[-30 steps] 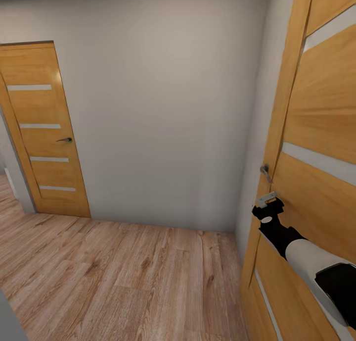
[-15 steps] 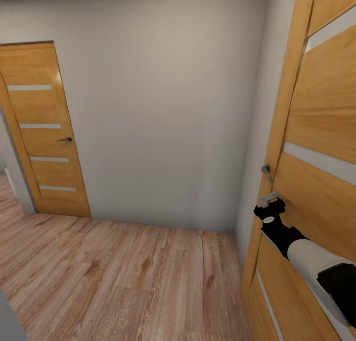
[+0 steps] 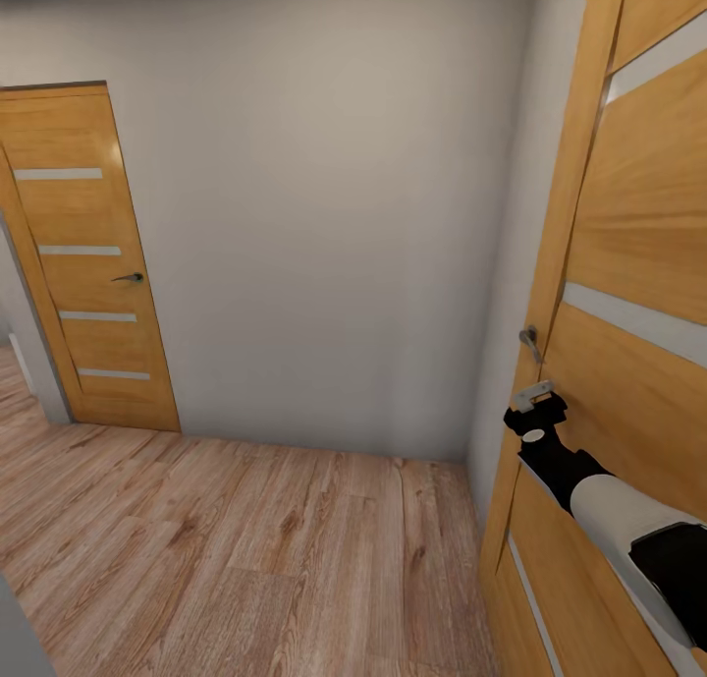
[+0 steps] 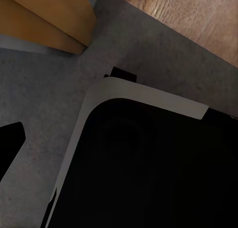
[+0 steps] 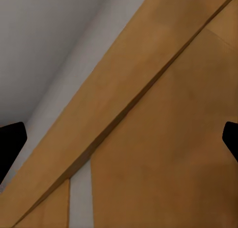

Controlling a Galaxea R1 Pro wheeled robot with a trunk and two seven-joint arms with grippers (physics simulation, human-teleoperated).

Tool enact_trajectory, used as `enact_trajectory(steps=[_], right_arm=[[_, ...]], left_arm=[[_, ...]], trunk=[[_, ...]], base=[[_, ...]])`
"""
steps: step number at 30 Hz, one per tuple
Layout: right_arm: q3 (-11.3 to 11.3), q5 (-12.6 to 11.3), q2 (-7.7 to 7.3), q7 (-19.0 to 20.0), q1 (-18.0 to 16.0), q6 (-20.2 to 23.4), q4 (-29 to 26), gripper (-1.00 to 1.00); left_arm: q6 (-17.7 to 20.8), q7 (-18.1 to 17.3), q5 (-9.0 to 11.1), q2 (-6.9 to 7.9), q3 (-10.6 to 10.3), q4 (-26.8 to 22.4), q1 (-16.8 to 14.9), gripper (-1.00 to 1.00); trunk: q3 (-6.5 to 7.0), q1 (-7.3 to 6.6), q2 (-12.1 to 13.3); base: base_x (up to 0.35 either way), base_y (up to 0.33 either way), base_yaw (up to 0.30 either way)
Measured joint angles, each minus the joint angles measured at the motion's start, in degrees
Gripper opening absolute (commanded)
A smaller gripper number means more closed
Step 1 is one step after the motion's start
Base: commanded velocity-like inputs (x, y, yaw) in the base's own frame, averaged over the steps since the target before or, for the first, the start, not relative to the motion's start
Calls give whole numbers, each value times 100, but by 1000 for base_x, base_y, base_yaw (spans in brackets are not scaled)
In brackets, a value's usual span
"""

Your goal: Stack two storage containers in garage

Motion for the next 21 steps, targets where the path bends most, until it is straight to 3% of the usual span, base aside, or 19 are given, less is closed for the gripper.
enact_trajectory(steps=[2, 4, 11, 16, 21], right_arm=[[-6, -7, -4, 4, 2, 7, -11, 100], [-126, -29, 160, -21, 3, 18, 21, 100], [-144, -45, 1127, 13, 7, -10, 104, 100], [-159, -53, 1329, 236, 9, -15, 119, 100], [-208, -117, 1480, 735, 18, -18, 280, 100]], left_arm=[[0, 0, 0, 0, 0, 2, -1, 100], [1, 0, 0, 0, 0, 0, 1, 100], [1, 0, -8, 0, -6, -1, 1, 100], [1, 0, -8, 0, -6, -3, 1, 100], [1, 0, -9, 0, -7, -2, 2, 100]], trunk=[[0, 0, 0], [0, 0, 0], [0, 0, 0], [0, 0, 0], [0, 0, 0]], base=[[0, 0, 0], [0, 0, 0], [0, 0, 0], [0, 0, 0], [0, 0, 0]])
